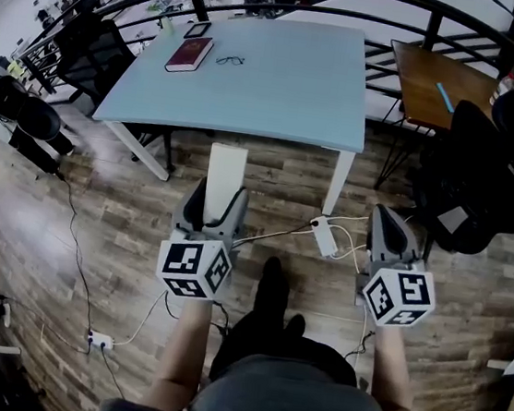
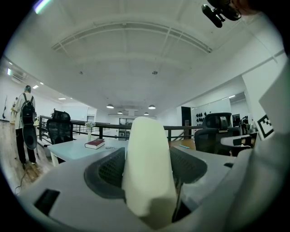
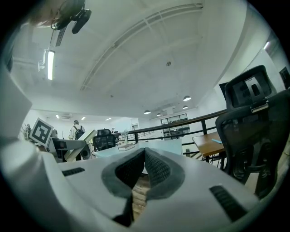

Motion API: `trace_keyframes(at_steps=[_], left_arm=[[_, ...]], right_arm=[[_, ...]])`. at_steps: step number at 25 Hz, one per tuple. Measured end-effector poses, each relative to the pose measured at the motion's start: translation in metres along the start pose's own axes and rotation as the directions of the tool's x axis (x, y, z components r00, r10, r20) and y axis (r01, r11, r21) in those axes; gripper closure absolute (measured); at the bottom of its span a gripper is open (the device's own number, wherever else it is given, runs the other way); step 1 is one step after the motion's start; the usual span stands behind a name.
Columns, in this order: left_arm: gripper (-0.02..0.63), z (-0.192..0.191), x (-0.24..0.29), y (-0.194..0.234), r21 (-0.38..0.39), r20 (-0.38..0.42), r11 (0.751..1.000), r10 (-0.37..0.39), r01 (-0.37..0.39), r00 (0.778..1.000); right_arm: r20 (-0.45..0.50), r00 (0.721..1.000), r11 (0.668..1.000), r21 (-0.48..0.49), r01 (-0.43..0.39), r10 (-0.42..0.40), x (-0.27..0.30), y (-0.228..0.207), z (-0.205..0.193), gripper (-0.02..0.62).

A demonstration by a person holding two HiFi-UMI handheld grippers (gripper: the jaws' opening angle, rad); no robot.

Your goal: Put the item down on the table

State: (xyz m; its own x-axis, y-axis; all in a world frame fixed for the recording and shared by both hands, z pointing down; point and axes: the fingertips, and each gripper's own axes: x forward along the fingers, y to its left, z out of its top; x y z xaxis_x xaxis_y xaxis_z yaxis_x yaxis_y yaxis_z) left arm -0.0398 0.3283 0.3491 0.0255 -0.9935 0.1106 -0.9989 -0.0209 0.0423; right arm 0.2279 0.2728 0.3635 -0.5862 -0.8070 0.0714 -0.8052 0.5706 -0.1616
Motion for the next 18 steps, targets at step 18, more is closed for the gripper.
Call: trace_keyframes(at_steps=[18], left_arm=[[0.298, 0.017, 0.177, 0.102, -0.022, -0.004, 0.998, -0.064, 0.064, 0.998]], right_arm=[[0.01, 0.998, 0.998, -0.018, 0.056, -0.056, 0.191, -0.005, 0.022, 0.592]])
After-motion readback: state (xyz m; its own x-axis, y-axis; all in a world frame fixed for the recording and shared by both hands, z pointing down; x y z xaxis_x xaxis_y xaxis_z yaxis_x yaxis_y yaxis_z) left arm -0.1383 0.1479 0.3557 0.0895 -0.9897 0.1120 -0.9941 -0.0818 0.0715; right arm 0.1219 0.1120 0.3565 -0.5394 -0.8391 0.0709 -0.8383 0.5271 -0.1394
